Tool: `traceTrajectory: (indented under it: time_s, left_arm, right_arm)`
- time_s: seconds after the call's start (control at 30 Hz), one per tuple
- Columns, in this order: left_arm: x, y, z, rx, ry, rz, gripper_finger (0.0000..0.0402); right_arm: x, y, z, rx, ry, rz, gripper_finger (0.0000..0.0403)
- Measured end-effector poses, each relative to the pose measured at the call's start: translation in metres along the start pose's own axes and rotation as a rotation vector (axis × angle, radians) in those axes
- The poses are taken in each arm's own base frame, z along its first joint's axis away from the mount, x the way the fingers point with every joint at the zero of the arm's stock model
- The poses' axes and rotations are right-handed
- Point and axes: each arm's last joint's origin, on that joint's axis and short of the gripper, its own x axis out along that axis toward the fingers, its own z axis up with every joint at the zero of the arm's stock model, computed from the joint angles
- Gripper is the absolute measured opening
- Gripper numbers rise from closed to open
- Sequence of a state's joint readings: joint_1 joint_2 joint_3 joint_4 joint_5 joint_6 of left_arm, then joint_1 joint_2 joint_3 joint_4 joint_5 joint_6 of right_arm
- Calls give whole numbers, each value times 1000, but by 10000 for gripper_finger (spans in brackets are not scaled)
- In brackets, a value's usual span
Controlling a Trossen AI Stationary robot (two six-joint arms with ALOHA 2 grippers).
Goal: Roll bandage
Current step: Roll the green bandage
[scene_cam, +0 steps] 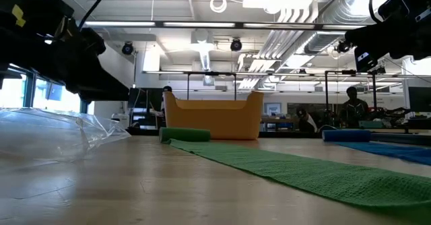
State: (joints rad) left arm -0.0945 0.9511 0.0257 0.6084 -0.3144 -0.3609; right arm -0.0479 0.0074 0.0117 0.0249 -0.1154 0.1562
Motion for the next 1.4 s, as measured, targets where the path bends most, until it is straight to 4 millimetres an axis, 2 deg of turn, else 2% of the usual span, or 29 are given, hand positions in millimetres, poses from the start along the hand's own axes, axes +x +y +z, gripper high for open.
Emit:
traceTrajectory:
  time_s: [0.3,0.5,0.63,0.83,1.0,1.4]
  left_arm:
    - [21,-32,7,-179,-10,65,104]
    - [35,-42,11,-266,-10,103,97]
    - [40,-41,4,-323,18,127,97]
    - [48,-33,-9,-610,-4,255,97]
    - [57,-24,-21,-740,15,299,101]
    - [79,-25,-21,-863,-26,274,111]
  right_arm:
    - [0,0,0,0,0,0,0]
    - [0,0,0,0,0,0,0]
    - [0,0,0,0,0,0,0]
    - [0,0,0,0,0,-1,0]
    - [0,0,0,0,-1,0,0]
    - [0,0,0,0,0,0,0]
